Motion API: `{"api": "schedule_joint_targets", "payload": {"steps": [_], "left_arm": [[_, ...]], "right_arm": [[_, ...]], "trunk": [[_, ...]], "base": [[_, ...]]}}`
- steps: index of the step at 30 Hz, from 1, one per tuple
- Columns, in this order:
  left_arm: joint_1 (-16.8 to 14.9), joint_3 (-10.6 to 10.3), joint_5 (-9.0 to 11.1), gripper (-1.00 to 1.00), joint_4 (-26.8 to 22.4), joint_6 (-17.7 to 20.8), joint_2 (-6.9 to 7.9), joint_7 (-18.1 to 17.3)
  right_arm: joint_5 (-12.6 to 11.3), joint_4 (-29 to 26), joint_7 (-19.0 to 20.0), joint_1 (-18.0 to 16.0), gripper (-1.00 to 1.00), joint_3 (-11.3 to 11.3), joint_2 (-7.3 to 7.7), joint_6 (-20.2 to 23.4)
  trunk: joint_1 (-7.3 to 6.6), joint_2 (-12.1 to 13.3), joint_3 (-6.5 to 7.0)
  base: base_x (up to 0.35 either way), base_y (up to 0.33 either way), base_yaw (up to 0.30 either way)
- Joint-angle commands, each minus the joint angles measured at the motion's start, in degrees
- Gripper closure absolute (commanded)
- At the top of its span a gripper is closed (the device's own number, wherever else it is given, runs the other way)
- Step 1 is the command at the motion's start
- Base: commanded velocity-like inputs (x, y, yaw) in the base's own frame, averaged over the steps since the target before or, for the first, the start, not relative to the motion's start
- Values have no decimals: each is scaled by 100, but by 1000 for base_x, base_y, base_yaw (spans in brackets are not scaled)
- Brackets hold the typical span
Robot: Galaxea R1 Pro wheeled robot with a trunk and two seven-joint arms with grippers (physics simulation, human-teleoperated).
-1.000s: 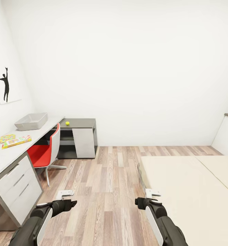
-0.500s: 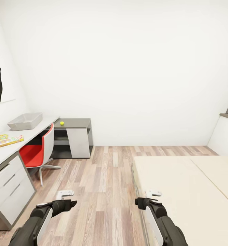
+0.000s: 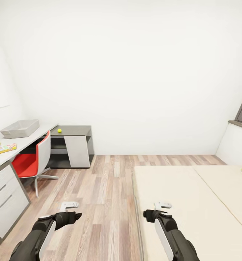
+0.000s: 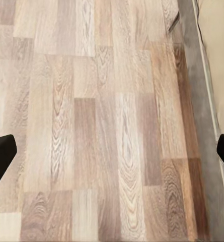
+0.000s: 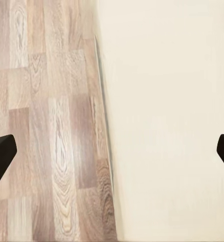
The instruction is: Put all the toys in the child's room - the three board games (two on the bed and one on the table), the two jigsaw puzzles on the table, and the tennis ball on the table - inside the toy box on the table in the child's room.
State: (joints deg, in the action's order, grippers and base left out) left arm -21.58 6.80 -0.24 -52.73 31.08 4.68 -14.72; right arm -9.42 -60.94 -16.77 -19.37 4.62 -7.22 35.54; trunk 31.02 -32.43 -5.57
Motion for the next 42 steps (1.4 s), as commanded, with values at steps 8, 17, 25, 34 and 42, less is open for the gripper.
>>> {"api": "schedule_joint_targets", "payload": {"steps": [8, 17, 25, 34, 42], "left_arm": [[-4, 15, -3, -100, -9, 38, -2, -31], [-4, 15, -3, -100, -9, 38, -2, -31], [-4, 15, -3, -100, -9, 38, -2, -31], [-4, 15, -3, -100, -9, 38, -2, -31], [-4, 15, -3, -100, -9, 38, -2, -31]], "right_arm": [[-60, -6, -54, -5, -100, 11, 2, 14], [-60, -7, -54, -5, -100, 13, 2, 14], [-60, -6, -54, -5, -100, 13, 2, 14], [-60, -9, -54, -5, -100, 13, 2, 14], [-60, -7, -54, -5, -100, 13, 2, 14]], "trunk": [[3, -11, -12], [3, -11, -12], [3, -11, -12], [3, -11, -12], [3, -11, -12]], "base": [[0, -304, 0], [0, -303, 0], [0, -304, 0], [0, -304, 0], [0, -304, 0]]}}
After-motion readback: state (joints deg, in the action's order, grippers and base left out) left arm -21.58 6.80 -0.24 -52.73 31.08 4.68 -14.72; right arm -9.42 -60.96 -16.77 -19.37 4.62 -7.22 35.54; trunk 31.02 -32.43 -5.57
